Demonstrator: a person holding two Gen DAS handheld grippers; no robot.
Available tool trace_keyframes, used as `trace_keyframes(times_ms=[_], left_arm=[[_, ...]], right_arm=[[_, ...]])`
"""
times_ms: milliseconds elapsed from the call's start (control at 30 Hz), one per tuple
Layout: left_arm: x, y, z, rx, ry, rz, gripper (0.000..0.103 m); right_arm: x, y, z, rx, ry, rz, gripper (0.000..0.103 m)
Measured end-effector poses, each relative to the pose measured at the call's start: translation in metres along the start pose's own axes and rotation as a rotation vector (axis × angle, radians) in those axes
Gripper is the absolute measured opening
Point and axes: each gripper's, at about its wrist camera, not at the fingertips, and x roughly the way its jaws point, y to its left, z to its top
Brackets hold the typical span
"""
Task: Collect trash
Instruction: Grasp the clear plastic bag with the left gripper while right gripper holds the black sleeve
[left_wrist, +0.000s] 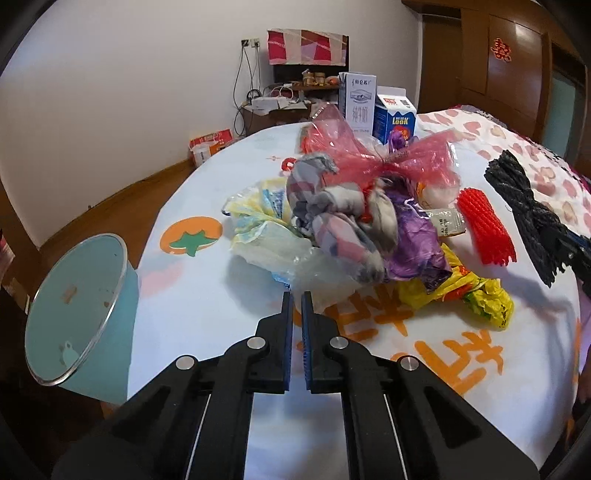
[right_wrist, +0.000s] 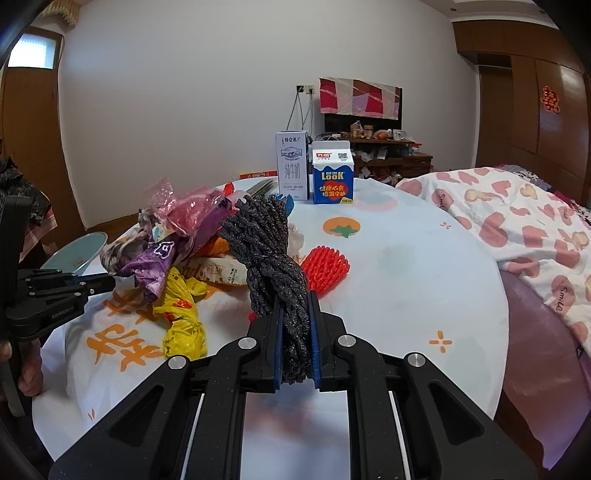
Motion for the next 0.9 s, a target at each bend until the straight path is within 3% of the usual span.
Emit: trace_keyframes(times_ms=[233,533,667,767,800,867,900], left_arm=[[-0.021,0.017,-0.002,0.010,-0.051,0.027,0.001],[-0.019,0.044,-0.005,-0.010,-0.025,0.027,0.005],[-0.017,0.046,-0.004,-0.037,-0.031,0.071,0.053],[-0.021,0.048,-0.004,-0.058,-0.033,0.067,0.056],[-0.022,0.048,-0.003,-0.066,-0.038,0.077,0.059],[-0.026,0.050,-0.003,-0.084,-0.050,0.096,0.075],[-0.028,0.050,-0.001,-0.092,-0.060,0.102,0.076]], right_arm=[[-0.007,-0.004,0.003,0.003,-0.021,-0.006,0.013],[-0.001,0.000,-0.002,-0.004,0.004,-0.005,0.013],[0.000,0.000,-0.002,-0.014,0.003,-0.008,0.013],[0.000,-0.003,-0.001,-0.007,-0.001,-0.012,0.013],[0.000,-0.003,-0.001,-0.007,-0.001,-0.013,0.013],[0.000,-0.004,-0.002,-0.006,0.000,-0.014,0.013],[0.000,-0.003,-0.002,-0.007,0.000,-0.014,0.013]])
